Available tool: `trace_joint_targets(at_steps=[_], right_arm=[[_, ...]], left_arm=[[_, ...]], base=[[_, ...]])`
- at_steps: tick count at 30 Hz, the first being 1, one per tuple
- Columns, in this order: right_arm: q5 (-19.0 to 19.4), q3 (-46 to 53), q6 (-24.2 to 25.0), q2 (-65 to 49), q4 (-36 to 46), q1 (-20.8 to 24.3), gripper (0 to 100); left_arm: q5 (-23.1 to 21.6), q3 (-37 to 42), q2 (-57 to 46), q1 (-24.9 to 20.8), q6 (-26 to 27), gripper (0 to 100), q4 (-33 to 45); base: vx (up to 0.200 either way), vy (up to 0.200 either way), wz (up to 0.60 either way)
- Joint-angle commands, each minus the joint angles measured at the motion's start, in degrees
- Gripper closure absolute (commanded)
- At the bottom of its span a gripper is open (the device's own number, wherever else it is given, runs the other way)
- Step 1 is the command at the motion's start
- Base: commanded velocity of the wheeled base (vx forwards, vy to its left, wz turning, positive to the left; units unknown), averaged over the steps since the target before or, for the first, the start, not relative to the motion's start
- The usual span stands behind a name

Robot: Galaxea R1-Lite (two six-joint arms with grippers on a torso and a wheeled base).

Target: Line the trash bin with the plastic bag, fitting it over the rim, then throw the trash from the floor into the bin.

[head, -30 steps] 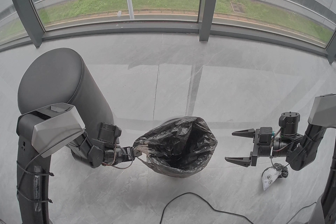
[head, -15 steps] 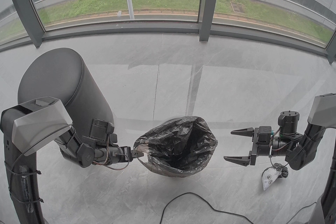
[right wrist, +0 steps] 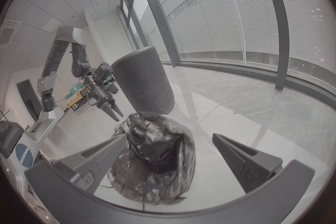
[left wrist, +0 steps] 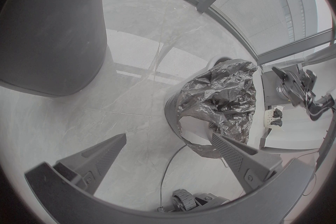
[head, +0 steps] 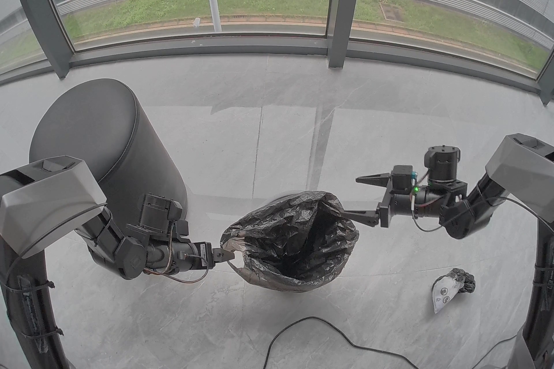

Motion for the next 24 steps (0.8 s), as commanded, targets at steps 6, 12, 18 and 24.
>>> trace_joint_targets(at_steps=[6, 12, 18, 24], right_arm=[[-14.41, -39.27, -0.93, 7.54, 37.80, 9.33, 0], [-18.54, -41.38, -7.08, 8.51, 44.83, 11.35, 0], [-21.35, -41.12, -7.61, 9.47, 44.92, 13.55, 0], [-24.07, -41.30, -12.18, 11.85, 44.57, 13.46, 0]], left_arm=[[-1.75, 5.47, -10.06, -2.04, -0.72, 0, -9.65], [-1.75, 10.48, -11.37, -3.18, -0.54, 0, -14.13], [-1.66, 13.55, -11.46, -3.00, -0.54, 0, -17.82], [-1.58, 13.90, -11.81, -3.00, -0.63, 0, -18.70]], base=[[0.000, 0.000, 0.00], [0.000, 0.000, 0.00], [0.000, 0.000, 0.00], [0.000, 0.000, 0.00]])
